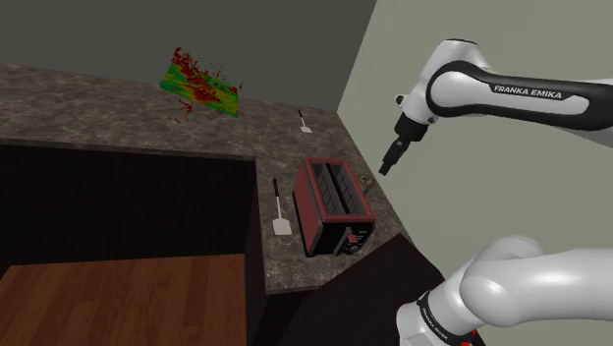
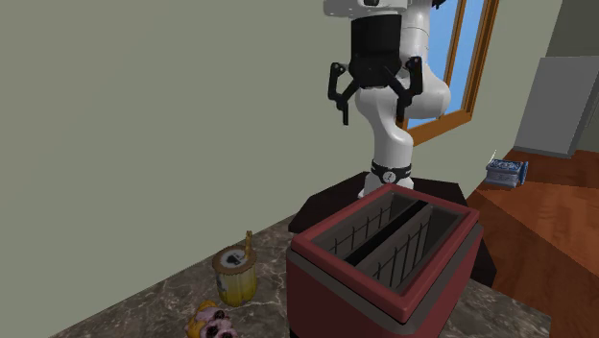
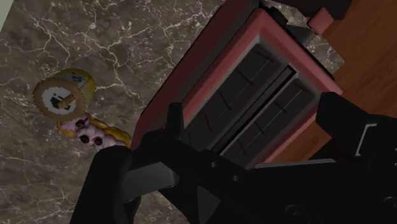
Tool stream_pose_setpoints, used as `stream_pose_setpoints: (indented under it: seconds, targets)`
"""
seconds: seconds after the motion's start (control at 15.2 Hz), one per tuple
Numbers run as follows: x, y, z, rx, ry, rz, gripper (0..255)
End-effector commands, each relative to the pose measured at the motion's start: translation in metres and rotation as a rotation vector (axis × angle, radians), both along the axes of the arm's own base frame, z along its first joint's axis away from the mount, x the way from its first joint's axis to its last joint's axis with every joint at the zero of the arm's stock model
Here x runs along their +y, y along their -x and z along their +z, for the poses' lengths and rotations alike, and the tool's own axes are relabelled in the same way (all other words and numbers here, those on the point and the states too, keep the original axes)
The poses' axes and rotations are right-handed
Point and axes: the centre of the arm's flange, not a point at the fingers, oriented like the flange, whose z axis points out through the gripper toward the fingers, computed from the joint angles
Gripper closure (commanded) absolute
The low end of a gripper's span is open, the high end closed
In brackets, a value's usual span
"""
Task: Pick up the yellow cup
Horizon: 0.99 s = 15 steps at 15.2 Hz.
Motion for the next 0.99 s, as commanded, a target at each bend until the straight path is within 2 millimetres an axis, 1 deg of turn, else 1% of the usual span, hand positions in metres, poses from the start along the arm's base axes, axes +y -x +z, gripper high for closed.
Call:
stream_pose_setpoints:
  seconds: [0.0, 0.46, 0.92]
  targets:
    - [-0.018, -0.008, -0.018, -0.006, 0.005, 0.031, 0]
    - [-0.072, -0.044, -0.080, -0.022, 0.020, 0.130, 0]
    - [-0.123, -0.087, -0.141, -0.038, 0.034, 0.229, 0]
